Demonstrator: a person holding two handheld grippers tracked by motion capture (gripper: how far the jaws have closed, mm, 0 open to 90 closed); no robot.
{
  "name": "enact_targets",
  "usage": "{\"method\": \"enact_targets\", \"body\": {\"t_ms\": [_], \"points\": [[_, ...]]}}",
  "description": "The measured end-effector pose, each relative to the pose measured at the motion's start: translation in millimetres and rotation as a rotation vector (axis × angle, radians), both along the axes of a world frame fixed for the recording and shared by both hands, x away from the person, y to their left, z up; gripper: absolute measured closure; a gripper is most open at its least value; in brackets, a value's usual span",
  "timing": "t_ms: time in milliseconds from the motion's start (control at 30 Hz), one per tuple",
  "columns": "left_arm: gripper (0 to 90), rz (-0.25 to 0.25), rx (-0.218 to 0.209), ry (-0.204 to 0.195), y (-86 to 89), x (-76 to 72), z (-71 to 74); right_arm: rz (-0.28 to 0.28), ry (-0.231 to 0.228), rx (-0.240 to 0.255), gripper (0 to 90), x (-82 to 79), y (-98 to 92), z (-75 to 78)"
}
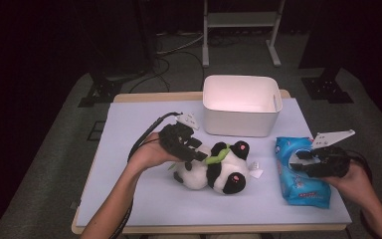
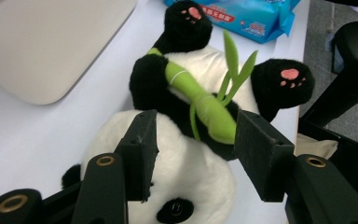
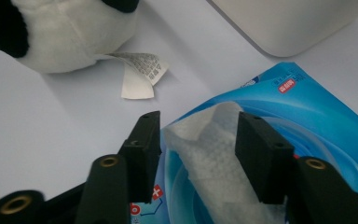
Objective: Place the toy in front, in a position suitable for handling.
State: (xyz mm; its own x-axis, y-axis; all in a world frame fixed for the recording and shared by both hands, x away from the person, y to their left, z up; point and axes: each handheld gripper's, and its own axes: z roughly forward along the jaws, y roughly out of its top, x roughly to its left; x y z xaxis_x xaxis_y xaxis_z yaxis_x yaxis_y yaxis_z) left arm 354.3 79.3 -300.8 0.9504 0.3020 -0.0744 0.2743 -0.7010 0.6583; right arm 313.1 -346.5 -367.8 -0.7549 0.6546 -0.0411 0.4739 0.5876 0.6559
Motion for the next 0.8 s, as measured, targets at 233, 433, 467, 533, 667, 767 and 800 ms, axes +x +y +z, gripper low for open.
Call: {"method": "enact_targets", "body": {"t_ms": [233, 433, 467, 533, 667, 767, 800], "points": [[48.7, 0.019, -0.006, 0.015, 8.1, 0.7, -8.0, -0.003, 0.020, -0.046, 67.8, 2.1, 2.9, -8.9], [46.4, 0.030, -0.002, 0.020, 14.9, 0.3, -13.2, -0.030, 0.024, -0.018, 83.4, 4.1, -0.9, -8.3], [46.3, 0.029, 0.001, 0.019, 16.2, 0.3, -13.6, -0.035, 0.027, -0.014, 85.2, 4.2, -1.7, -7.2], [45.1, 0.040, -0.011, 0.020, 17.5, -0.3, -15.4, -0.035, 0.023, -0.011, 86.8, 4.0, -2.9, -3.6], [44.7, 0.052, -0.020, 0.026, 21.6, 1.6, -17.3, -0.031, 0.019, -0.001, 87.8, 3.7, -3.7, 5.4], [43.8, 0.049, -0.020, 0.025, 23.4, 1.5, -18.5, -0.031, 0.017, 0.010, 88.1, 3.7, -4.4, 11.5], [43.5, 0.052, -0.025, 0.028, 23.8, 1.1, -19.1, -0.030, 0.018, 0.019, 88.2, 3.8, -4.9, 13.3]]}}
